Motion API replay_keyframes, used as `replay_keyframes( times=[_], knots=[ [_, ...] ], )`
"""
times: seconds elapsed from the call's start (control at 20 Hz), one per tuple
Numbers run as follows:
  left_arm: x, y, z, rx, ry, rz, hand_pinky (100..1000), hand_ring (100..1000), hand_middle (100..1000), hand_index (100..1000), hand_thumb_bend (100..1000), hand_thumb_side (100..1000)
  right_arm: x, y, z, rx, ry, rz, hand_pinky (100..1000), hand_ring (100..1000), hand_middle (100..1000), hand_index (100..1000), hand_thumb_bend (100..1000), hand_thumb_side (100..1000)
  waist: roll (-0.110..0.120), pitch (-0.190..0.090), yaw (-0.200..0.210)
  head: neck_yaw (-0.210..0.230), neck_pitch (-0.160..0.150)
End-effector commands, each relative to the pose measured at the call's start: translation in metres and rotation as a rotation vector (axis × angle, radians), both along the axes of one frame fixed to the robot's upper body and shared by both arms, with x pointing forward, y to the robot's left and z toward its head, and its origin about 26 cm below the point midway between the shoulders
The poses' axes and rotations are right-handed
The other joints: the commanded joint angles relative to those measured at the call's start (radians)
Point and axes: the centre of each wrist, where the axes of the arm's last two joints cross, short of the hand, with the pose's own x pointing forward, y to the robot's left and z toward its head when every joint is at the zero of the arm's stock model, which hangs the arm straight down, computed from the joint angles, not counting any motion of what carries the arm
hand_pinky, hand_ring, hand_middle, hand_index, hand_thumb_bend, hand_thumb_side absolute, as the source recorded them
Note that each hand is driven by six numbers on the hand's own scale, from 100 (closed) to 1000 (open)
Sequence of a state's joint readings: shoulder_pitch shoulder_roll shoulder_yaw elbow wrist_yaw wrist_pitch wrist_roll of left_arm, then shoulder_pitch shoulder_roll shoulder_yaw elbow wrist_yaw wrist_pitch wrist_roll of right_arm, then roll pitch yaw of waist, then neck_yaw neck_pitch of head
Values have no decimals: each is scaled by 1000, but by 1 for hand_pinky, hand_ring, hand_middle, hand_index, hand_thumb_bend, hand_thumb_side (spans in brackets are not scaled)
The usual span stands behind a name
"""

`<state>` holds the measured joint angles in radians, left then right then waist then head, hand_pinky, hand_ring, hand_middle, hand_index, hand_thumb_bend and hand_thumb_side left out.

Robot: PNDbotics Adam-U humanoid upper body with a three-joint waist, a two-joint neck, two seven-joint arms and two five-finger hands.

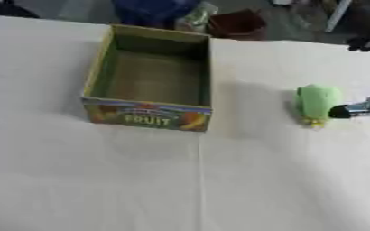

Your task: Pick up objects on the table and place them in the box.

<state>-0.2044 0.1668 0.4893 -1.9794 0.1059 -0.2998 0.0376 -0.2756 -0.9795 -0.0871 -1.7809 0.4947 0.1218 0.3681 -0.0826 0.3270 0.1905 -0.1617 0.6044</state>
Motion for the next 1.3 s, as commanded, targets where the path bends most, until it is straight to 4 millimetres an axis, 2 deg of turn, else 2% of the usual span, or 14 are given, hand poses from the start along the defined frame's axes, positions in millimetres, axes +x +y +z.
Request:
replay_keyframes(
  times=[0.05, 0.45, 0.85, 1.3],
  knots=[
    [-2, 0, 10, 24, -29, -5, 468, 461, 502, 651, 100, 761, 7, -8, 4, -57, 21, -36, 889, 929, 878, 984, 854, 559, 3, -15, 5, -8, -12],
    [-1, -2, 9, 27, -29, -15, 469, 460, 502, 650, 100, 761, 34, -20, -11, -119, 88, -93, 879, 935, 886, 977, 827, 555, 2, -10, 20, -25, -14],
    [-1, -2, 9, 28, -26, -21, 469, 460, 502, 650, 100, 762, 48, -31, -26, -171, 126, -139, 870, 937, 878, 964, 808, 529, -2, -7, 25, -32, -17],
    [-1, -3, 9, 27, -24, -24, 470, 460, 502, 650, 100, 763, 53, -33, -40, -236, 163, -148, 848, 936, 802, 899, 640, 534, -3, -8, 26, -35, -18]
  ],
)
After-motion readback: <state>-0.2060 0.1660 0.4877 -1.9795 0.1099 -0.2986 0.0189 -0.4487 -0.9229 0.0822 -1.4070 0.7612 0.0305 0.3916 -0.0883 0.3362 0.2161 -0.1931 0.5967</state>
